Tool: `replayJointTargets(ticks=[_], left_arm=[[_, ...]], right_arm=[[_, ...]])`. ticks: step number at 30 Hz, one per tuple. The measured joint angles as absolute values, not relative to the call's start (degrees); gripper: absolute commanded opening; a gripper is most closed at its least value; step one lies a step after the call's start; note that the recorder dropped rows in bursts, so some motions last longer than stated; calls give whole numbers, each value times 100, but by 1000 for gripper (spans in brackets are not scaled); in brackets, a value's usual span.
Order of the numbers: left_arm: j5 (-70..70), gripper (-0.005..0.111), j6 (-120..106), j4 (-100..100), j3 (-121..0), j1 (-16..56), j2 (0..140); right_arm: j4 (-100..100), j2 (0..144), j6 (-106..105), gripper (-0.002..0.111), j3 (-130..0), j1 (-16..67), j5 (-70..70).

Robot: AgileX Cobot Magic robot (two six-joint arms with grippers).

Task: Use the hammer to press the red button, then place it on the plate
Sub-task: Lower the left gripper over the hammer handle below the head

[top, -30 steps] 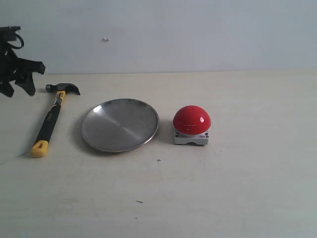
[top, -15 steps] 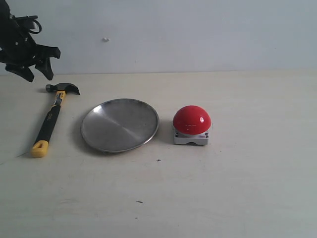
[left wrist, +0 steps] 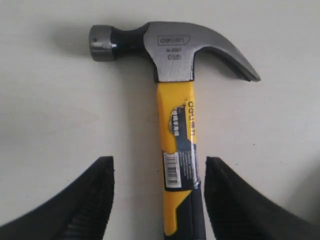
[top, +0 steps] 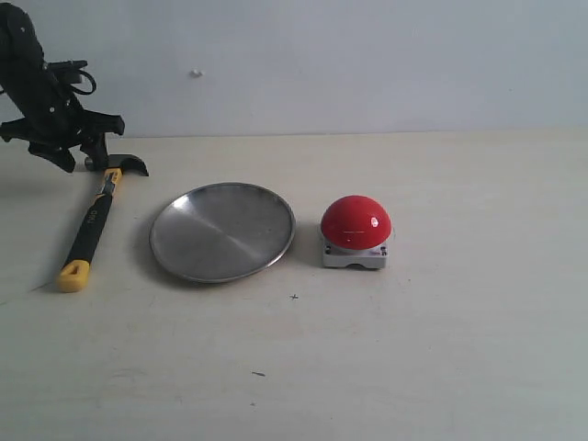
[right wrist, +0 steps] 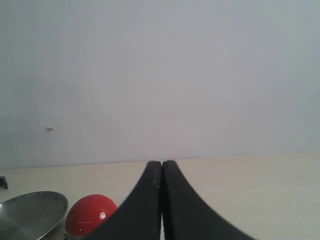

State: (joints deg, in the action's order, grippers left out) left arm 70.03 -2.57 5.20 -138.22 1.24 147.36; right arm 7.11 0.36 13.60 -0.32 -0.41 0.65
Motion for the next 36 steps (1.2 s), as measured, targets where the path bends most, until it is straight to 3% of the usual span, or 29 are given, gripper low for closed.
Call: replayJointTargets(ticks=[36], left_arm=[[6522, 54, 106, 126, -13835, 461, 15056]], right_arm=[[711, 36, 1360, 0, -32, -41, 65]])
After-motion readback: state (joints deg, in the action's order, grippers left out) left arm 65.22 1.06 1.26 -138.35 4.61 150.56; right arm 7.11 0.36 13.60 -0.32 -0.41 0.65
